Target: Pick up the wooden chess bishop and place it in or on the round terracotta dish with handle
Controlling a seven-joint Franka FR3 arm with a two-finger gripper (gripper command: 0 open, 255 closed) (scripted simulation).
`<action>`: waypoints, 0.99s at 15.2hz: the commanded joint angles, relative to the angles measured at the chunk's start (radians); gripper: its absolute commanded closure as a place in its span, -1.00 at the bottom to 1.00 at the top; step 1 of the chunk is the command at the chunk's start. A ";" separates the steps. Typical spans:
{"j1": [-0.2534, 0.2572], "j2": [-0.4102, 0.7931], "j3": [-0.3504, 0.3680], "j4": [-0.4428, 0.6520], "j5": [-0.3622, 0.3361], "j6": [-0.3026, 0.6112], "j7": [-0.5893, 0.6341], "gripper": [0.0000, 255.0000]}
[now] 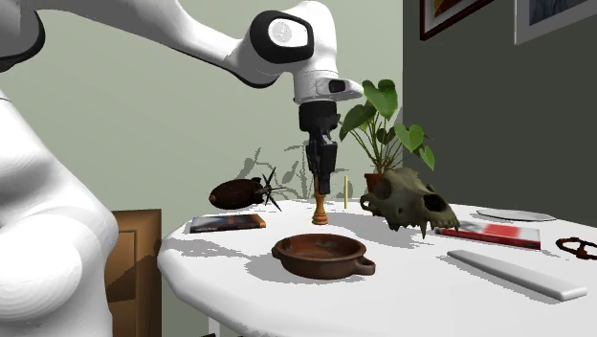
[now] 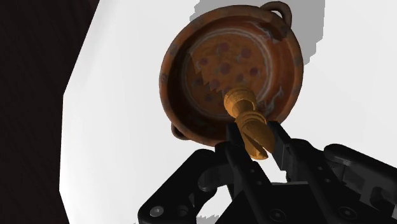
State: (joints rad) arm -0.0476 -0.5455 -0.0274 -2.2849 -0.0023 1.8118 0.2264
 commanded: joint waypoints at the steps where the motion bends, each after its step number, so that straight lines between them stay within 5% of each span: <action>1: 0.000 -0.001 -0.001 -0.027 0.000 0.026 -0.001 1.00; 7: -0.001 0.001 -0.001 -0.106 -0.001 0.108 -0.002 1.00; 15: -0.001 0.001 -0.001 -0.106 -0.001 0.108 -0.002 1.00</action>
State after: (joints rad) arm -0.0482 -0.5443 -0.0288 -2.3908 -0.0030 1.9195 0.2248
